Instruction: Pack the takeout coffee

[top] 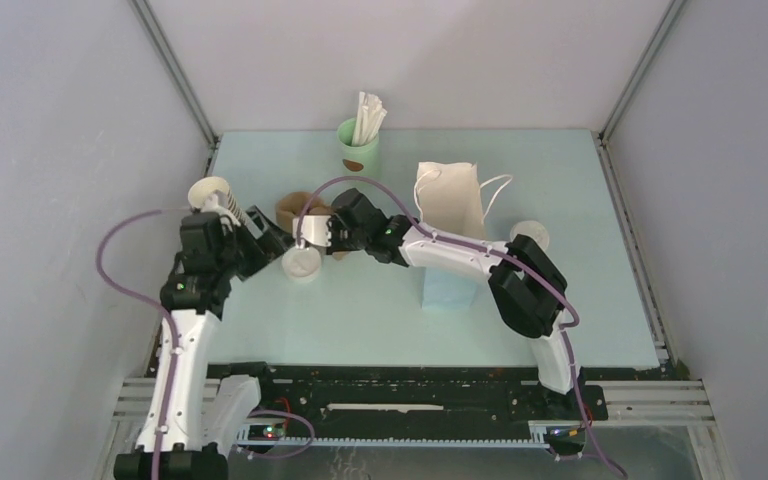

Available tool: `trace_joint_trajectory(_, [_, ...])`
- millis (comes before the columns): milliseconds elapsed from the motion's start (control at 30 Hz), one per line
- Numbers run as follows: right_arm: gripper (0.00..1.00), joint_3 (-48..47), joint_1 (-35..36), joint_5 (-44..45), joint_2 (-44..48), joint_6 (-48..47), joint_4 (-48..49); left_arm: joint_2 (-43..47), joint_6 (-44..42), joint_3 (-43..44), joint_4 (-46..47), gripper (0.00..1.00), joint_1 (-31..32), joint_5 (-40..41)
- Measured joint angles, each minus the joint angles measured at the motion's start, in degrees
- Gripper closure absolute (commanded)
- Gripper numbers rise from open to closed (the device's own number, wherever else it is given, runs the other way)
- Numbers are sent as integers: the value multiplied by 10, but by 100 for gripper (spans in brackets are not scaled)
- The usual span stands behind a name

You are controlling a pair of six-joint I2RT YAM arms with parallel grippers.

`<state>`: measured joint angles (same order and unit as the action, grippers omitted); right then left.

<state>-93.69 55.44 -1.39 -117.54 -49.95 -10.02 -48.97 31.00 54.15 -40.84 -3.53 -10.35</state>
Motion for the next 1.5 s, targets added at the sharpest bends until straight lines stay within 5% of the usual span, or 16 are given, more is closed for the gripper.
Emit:
trace_joint_trajectory(133, [100, 0, -3, -7, 0, 6, 0, 11, 76, -126, 87, 12, -2, -99])
trace_joint_trajectory(267, [100, 0, -2, -6, 0, 9, 5, -72, 141, -193, 188, 31, 2, -169])
trace_joint_trajectory(600, [100, 0, 7, -6, 0, 9, 5, -171, 216, -203, 352, 37, 13, -186])
trace_joint_trajectory(767, [100, 0, 7, -6, 0, 9, 6, -203, 239, -203, 386, 45, 13, -183])
trace_joint_trajectory(1500, [100, -20, 14, 20, 0, -2, 0, -295, 255, -173, 416, 42, 14, -163])
